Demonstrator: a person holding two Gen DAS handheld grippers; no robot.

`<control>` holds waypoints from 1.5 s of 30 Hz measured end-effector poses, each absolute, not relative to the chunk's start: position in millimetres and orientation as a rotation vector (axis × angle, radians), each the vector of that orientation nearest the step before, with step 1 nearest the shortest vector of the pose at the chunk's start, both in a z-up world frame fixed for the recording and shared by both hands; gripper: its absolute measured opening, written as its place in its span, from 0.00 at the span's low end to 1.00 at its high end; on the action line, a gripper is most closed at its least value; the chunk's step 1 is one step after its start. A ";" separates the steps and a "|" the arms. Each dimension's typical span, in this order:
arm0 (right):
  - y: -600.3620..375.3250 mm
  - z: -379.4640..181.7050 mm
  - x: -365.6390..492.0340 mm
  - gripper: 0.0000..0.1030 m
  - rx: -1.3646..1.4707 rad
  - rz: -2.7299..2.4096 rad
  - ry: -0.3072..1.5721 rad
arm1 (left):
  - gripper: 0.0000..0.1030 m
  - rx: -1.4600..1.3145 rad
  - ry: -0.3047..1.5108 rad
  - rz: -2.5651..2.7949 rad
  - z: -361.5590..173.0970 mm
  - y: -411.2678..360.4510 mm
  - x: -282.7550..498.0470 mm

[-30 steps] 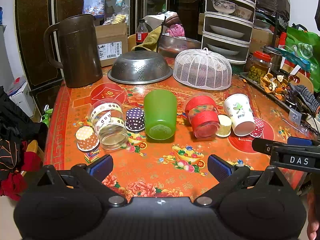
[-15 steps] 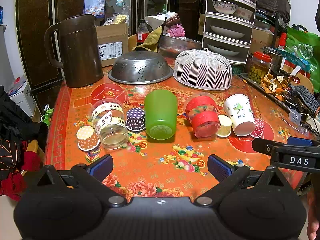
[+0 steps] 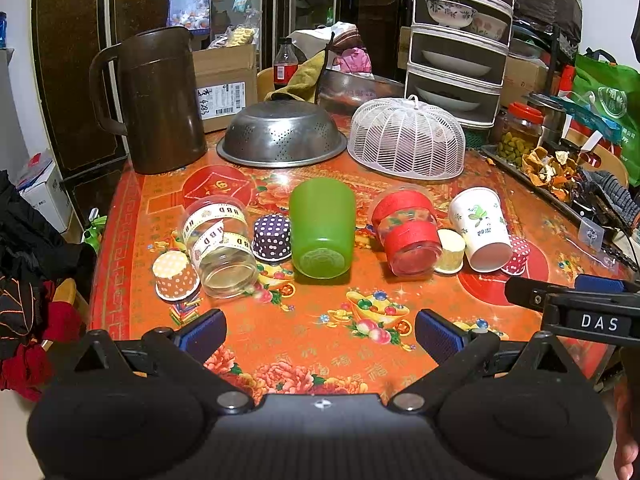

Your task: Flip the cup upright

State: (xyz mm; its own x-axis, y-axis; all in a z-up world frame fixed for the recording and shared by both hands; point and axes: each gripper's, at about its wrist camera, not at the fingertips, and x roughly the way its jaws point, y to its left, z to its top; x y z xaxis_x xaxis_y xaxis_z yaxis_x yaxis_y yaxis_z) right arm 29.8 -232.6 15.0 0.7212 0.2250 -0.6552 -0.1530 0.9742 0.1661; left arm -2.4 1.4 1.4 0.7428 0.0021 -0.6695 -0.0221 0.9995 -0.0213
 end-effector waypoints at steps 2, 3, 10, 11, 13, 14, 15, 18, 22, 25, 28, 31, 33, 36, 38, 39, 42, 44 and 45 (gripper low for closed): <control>-232.4 14.2 30.1 0.99 0.102 0.210 0.737 | 0.99 -0.036 0.731 0.009 1.5 2.2 -2.3; -232.5 14.1 30.3 0.99 0.102 0.209 0.737 | 0.99 -0.038 0.729 0.010 0.9 2.8 -2.5; -234.2 10.3 31.9 0.99 0.104 0.210 0.741 | 0.99 -0.040 0.711 -0.002 -1.0 5.1 1.1; -234.3 9.4 32.1 0.99 0.104 0.211 0.742 | 0.99 -0.039 0.712 -0.002 -1.5 6.7 2.9; -236.0 7.1 33.1 0.99 0.104 0.213 0.745 | 0.99 -0.046 0.719 -0.003 -1.4 12.4 8.9; -237.4 6.0 33.5 0.99 0.106 0.216 0.746 | 0.99 -0.059 0.725 -0.013 -0.5 16.5 13.5; -239.5 5.7 34.2 0.99 0.109 0.219 0.746 | 0.99 -0.071 0.737 -0.018 0.2 20.3 19.9; -246.4 2.9 35.6 0.99 0.125 0.230 0.746 | 0.99 -0.062 0.758 -0.024 8.5 23.3 46.8; -255.9 -0.4 36.7 0.99 0.146 0.243 0.751 | 0.93 -0.030 0.812 -0.040 19.3 10.6 99.2; -263.6 -1.5 34.1 0.99 0.160 0.253 0.748 | 0.88 -0.027 0.878 -0.045 14.7 2.0 138.9; -272.4 -2.3 31.7 0.99 0.172 0.258 0.747 | 0.76 -0.004 0.932 -0.014 2.2 -4.5 164.3; -282.2 -2.9 30.3 0.99 0.185 0.256 0.743 | 0.72 -0.011 0.957 -0.007 -4.5 -4.4 175.7; -288.3 -3.6 30.0 0.99 0.198 0.254 0.742 | 0.70 -0.017 0.960 0.000 -7.1 -3.7 179.3; -295.3 -4.9 30.8 0.99 0.211 0.253 0.741 | 0.70 -0.005 0.963 -0.004 -9.9 -5.4 183.5; -297.7 -5.5 30.1 0.99 0.217 0.257 0.739 | 0.70 0.002 0.972 0.002 -13.0 -7.8 186.0; -298.2 -5.8 29.8 0.99 0.218 0.259 0.739 | 0.70 0.013 0.980 0.007 -15.0 -9.0 187.9; -298.7 -6.6 29.2 0.99 0.218 0.265 0.741 | 0.70 0.033 0.997 0.022 -21.6 -12.1 187.0; -298.6 -7.0 29.0 0.99 0.216 0.267 0.741 | 0.70 0.046 1.002 0.024 -24.8 -14.4 185.4; -298.5 -7.2 29.4 0.99 0.215 0.268 0.741 | 0.70 0.048 1.004 0.024 -26.2 -15.3 184.9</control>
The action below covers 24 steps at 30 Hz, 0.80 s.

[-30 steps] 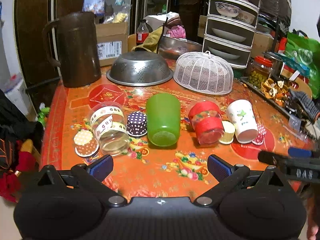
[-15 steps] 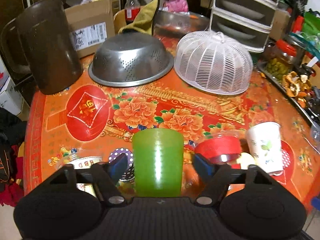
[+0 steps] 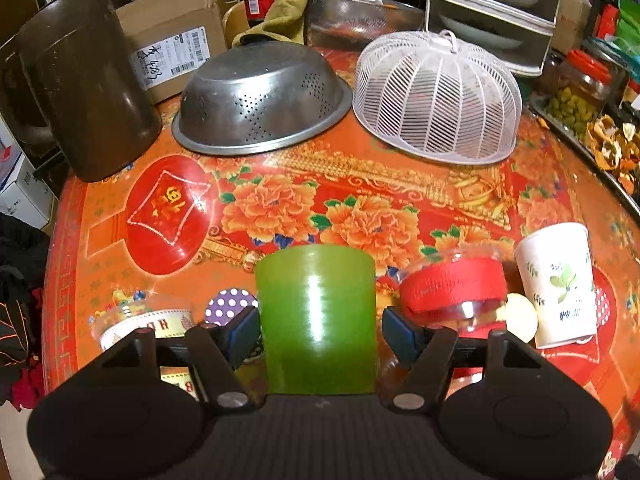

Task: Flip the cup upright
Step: 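Move the left tool onto the upside-down green cup and close on it, then lift the green cup with the left tool while the right tool approaches it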

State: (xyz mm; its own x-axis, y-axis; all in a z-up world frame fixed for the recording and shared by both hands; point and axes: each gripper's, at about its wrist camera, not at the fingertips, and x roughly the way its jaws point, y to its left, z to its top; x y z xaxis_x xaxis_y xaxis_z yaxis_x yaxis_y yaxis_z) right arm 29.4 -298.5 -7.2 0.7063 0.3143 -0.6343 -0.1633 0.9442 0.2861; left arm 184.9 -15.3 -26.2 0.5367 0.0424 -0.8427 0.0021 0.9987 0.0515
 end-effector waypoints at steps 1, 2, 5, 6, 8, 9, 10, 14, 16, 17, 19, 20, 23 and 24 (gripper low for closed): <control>-298.6 -7.2 29.6 0.99 0.217 0.268 0.742 | 0.70 0.055 1.007 0.026 -27.8 -16.5 184.9; -298.6 -7.4 28.9 0.99 0.218 0.268 0.742 | 0.70 0.063 1.008 0.029 -29.3 -17.7 184.7; -298.1 -6.9 28.1 0.99 0.218 0.269 0.741 | 0.69 0.077 1.001 0.040 -31.5 -19.2 183.9; -298.2 -7.1 28.5 0.99 0.218 0.269 0.741 | 0.69 0.076 0.999 0.041 -31.6 -18.9 183.8; -298.6 -6.9 28.5 0.99 0.217 0.267 0.741 | 0.68 0.075 0.991 0.043 -31.6 -19.0 182.9; -298.5 -6.8 28.2 0.99 0.218 0.267 0.741 | 0.68 0.080 0.987 0.043 -31.8 -19.9 182.4; -298.7 -6.8 28.3 0.99 0.219 0.267 0.742 | 0.68 0.090 0.982 0.047 -31.8 -20.7 181.2; -298.7 -6.9 28.2 0.99 0.220 0.267 0.742 | 0.68 0.113 0.976 0.046 -30.7 -23.1 176.4; -298.3 -6.2 28.0 0.99 0.220 0.266 0.740 | 0.68 0.107 0.962 0.039 -26.7 -21.8 171.6; -298.5 -6.2 28.2 0.99 0.221 0.267 0.740 | 0.68 0.108 0.958 0.035 -24.7 -21.8 169.0; -298.2 -5.8 28.3 0.99 0.221 0.267 0.740 | 0.68 0.115 0.944 0.027 -19.8 -23.0 160.9; -297.9 -5.4 28.1 0.99 0.221 0.268 0.739 | 0.68 0.117 0.938 0.020 -17.4 -23.7 155.9; -294.6 -4.8 27.1 0.99 0.219 0.274 0.739 | 0.68 0.120 0.940 -0.003 -15.6 -26.0 144.0; -293.3 -4.7 26.3 0.99 0.218 0.274 0.738 | 0.68 0.126 0.942 -0.008 -15.9 -27.6 139.7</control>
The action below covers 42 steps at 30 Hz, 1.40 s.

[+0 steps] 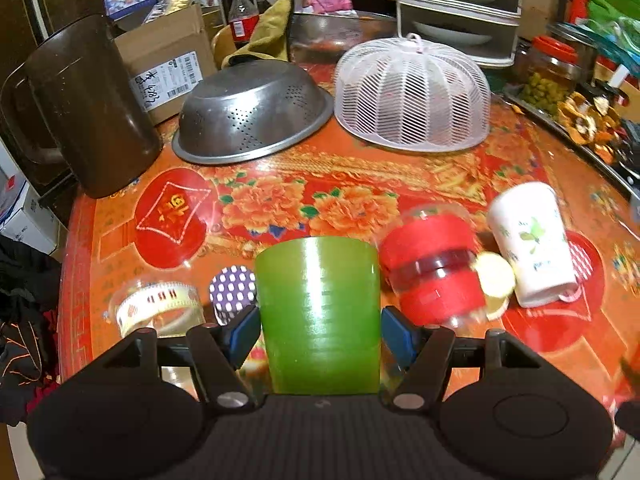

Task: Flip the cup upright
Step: 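Lift the green cup with the left tool while the right tool approaches it, then close the right tool on the green cup while the left tool opens and releases it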

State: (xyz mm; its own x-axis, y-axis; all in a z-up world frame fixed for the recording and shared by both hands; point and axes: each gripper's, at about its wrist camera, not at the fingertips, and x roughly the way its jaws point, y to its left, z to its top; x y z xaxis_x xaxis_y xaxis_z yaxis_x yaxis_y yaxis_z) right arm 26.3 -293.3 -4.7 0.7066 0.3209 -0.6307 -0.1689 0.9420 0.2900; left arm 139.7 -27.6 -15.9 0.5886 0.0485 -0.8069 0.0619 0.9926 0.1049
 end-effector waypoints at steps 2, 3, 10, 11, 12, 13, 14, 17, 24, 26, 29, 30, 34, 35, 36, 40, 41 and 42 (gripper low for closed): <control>-291.8 -4.3 24.2 0.99 0.217 0.279 0.739 | 0.68 0.137 0.944 -0.028 -16.5 -29.0 125.5; -291.3 -4.2 22.3 0.99 0.216 0.281 0.739 | 0.68 0.139 0.942 -0.037 -16.0 -29.0 117.0; -286.9 -4.3 16.1 0.99 0.284 0.341 0.770 | 0.68 0.097 0.924 -0.093 -12.0 -20.8 39.7; -284.8 -4.8 15.5 0.99 0.301 0.353 0.778 | 0.68 0.088 0.924 -0.105 -12.7 -20.4 27.1; -282.8 -5.2 15.0 0.99 0.319 0.367 0.787 | 0.68 0.080 0.928 -0.120 -14.0 -20.5 15.7; -279.6 -5.8 14.1 0.99 0.337 0.382 0.797 | 0.68 0.067 0.937 -0.138 -15.2 -20.1 3.8; -276.7 -6.3 13.4 0.99 0.349 0.391 0.805 | 0.68 0.056 0.942 -0.153 -16.1 -19.9 -6.2; -260.9 -9.0 9.5 0.99 0.354 0.426 0.844 | 0.68 0.037 0.956 -0.171 -20.3 -18.8 -28.6; -218.4 -16.7 4.2 0.99 0.339 0.503 0.934 | 0.68 -0.053 0.966 -0.155 -28.2 -5.2 -41.4; -211.5 -18.1 5.5 0.99 0.361 0.516 0.957 | 0.68 -0.059 0.958 -0.152 -30.5 -3.3 -42.3; -205.5 -16.4 7.5 0.99 0.429 0.558 0.992 | 0.68 -0.082 0.958 -0.179 -31.1 0.5 -43.8; -202.9 -14.9 7.9 0.99 0.428 0.561 0.997 | 0.68 -0.081 0.953 -0.183 -31.1 0.5 -44.5; -189.2 -7.3 8.3 0.96 0.395 0.567 1.016 | 0.68 -0.086 0.944 -0.203 -32.4 1.1 -44.8; -185.0 -6.6 8.8 0.96 0.393 0.578 1.031 | 0.68 -0.090 0.942 -0.205 -32.7 1.6 -44.9; -180.0 -7.3 9.7 0.94 0.384 0.586 1.043 | 0.68 -0.093 0.940 -0.210 -33.2 2.1 -44.8; -163.5 -8.1 10.9 0.89 0.346 0.584 1.085 | 0.68 -0.109 0.934 -0.224 -35.0 4.0 -45.8; -159.0 -9.0 12.4 0.88 0.335 0.584 1.097 | 0.68 -0.111 0.932 -0.227 -35.4 4.4 -45.9; -155.2 -11.1 13.8 0.85 0.330 0.585 1.111 | 0.68 -0.113 0.930 -0.229 -35.7 4.9 -46.2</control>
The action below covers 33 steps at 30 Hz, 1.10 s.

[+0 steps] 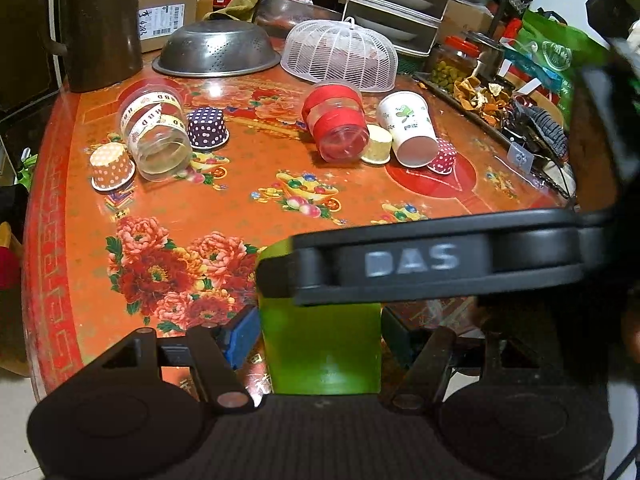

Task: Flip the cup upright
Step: 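Close the right tool on the green cup while the left tool opens and releases it, then turn the green cup opening-up in the right tool and lower it toward the table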

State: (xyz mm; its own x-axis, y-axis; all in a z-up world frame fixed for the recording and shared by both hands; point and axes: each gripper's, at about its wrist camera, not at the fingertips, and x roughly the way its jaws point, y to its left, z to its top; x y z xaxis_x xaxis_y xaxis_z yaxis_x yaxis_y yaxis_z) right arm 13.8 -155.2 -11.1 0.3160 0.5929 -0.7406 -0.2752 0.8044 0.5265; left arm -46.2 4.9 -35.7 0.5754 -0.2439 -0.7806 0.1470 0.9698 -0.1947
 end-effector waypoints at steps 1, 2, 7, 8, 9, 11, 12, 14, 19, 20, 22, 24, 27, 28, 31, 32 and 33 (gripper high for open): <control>-152.5 -13.1 15.2 0.81 0.329 0.586 1.123 | 0.68 -0.116 0.930 -0.232 -35.8 5.7 -46.3; -149.9 -14.6 16.0 0.80 0.324 0.584 1.134 | 0.68 -0.120 0.929 -0.235 -36.1 6.6 -46.5; -144.5 -15.3 16.3 0.76 0.309 0.573 1.145 | 0.68 -0.141 0.927 -0.244 -37.2 11.2 -46.2; -144.1 -14.9 16.1 0.76 0.306 0.573 1.145 | 0.68 -0.145 0.925 -0.243 -37.5 11.9 -46.5; -142.7 -14.3 16.8 0.76 0.305 0.573 1.145 | 0.68 -0.144 0.923 -0.242 -37.5 12.0 -46.6; -140.7 -14.7 18.6 0.76 0.309 0.576 1.146 | 0.68 -0.140 0.921 -0.241 -37.2 12.0 -47.3; -140.4 -14.3 19.0 0.76 0.308 0.580 1.147 | 0.68 -0.135 0.920 -0.243 -37.4 12.0 -47.7; -139.4 -14.9 19.6 0.76 0.301 0.595 1.139 | 0.69 -0.127 0.913 -0.245 -38.0 12.8 -50.1; -142.6 -12.8 20.6 0.76 0.337 0.605 1.113 | 0.72 -0.136 0.887 -0.251 -39.1 27.4 -67.3; -144.2 -10.4 20.7 0.76 0.337 0.599 1.099 | 0.72 -0.137 0.884 -0.250 -39.3 31.6 -71.8; -147.0 -5.4 19.0 0.76 0.339 0.599 1.057 | 0.72 -0.154 0.851 -0.241 -36.2 43.0 -84.2; -149.3 1.2 16.6 0.76 0.314 0.591 1.007 | 0.72 -0.195 0.808 -0.253 -29.5 59.0 -96.5; -157.7 9.2 13.0 0.76 0.298 0.569 0.922 | 0.72 -0.270 0.734 -0.234 -19.3 86.3 -107.9; -159.7 11.5 11.7 0.75 0.289 0.563 0.893 | 0.72 -0.303 0.701 -0.228 -16.6 96.4 -110.5; -160.7 20.2 1.0 0.75 0.204 0.514 0.771 | 0.72 -0.355 0.629 -0.206 -11.3 116.4 -115.4; -159.7 23.1 -4.5 0.75 0.162 0.489 0.726 | 0.72 -0.364 0.600 -0.201 -9.3 121.5 -117.4; -159.0 25.8 -9.3 0.75 0.120 0.464 0.680 | 0.72 -0.366 0.574 -0.199 -7.5 124.1 -119.6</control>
State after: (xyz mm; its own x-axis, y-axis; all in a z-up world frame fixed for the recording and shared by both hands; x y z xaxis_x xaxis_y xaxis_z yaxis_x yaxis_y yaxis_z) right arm -9.3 -159.0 25.8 0.6801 0.4507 -0.5781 -0.3737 0.8917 0.2555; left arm -119.6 124.1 -7.5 0.8232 -0.2831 -0.4922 0.0816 0.9168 -0.3908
